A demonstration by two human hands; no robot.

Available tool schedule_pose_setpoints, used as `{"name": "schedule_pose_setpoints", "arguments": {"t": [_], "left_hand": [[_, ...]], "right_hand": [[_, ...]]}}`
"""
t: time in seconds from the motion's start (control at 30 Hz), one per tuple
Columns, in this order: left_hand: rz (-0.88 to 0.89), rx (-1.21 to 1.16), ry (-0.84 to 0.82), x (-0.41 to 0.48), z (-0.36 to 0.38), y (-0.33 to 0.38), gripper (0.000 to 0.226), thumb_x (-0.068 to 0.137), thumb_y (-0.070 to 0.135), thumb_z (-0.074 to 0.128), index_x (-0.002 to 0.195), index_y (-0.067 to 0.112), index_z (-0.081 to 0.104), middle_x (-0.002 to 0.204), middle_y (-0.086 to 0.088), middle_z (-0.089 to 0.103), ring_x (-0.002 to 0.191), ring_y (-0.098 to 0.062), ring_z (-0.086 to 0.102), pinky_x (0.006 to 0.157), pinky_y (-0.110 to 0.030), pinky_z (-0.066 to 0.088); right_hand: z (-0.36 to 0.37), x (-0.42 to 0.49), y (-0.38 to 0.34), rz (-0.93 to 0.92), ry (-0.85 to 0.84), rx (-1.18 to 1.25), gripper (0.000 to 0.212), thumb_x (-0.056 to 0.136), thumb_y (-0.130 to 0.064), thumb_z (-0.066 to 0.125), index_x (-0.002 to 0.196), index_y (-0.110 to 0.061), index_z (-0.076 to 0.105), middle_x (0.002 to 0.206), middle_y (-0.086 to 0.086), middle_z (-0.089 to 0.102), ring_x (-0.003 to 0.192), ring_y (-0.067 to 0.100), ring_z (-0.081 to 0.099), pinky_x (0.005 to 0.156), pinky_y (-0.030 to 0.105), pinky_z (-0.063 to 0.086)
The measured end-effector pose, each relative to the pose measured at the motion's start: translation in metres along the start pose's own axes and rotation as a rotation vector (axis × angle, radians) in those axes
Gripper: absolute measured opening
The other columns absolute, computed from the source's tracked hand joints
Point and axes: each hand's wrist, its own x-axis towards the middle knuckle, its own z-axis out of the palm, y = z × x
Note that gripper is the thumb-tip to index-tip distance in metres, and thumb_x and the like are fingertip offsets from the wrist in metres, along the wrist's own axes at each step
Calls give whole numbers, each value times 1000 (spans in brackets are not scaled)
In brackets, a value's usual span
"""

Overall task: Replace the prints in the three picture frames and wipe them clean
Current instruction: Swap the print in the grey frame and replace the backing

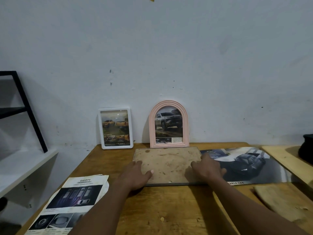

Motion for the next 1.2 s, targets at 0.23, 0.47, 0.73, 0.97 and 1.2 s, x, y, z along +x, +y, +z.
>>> {"name": "schedule_pose_setpoints", "arguments": {"t": [0.23, 0.47, 0.73, 0.97, 1.2], "left_hand": [[-15, 22, 5, 3, -5, 3, 97, 87, 80, 44, 160, 20, 23, 165, -6, 29, 147, -29, 35, 115, -45, 36], [-41, -199, 134, -2, 0, 12, 89, 84, 81, 43, 155, 28, 34, 158, -4, 41, 139, -29, 44, 110, -51, 43], [-8, -529, 116, -29, -8, 60, 47, 86, 72, 54, 114, 34, 59, 115, 3, 58, 99, -17, 60, 88, -43, 57], [103, -813, -69, -64, 7, 123, 52, 100, 58, 50, 140, 26, 54, 112, 8, 59, 102, -14, 58, 77, -30, 53], [117, -887, -291, -83, 14, 169, 75, 93, 76, 36, 145, 24, 51, 142, -9, 57, 125, -33, 55, 107, -48, 47]], "right_hand": [[-15, -2, -9, 1, 103, 111, 38, 88, -45, 61, 117, -23, 51, 113, 3, 62, 107, 26, 57, 96, 45, 38], [-55, -7, -22, -28, 207, 391, 29, 94, -21, 66, 120, -12, 57, 113, 7, 57, 98, 25, 51, 77, 34, 43], [-138, -13, -43, -53, 331, 530, 11, 93, -9, 62, 96, -9, 73, 108, 12, 68, 89, 25, 57, 73, 31, 45], [-226, -36, -85, -180, 400, 291, 14, 89, -13, 64, 99, -5, 68, 103, 14, 63, 85, 30, 62, 74, 37, 55], [-241, -75, -122, -317, 448, -20, 22, 88, -9, 67, 78, -11, 47, 92, 11, 57, 74, 25, 57, 59, 30, 44]]}}
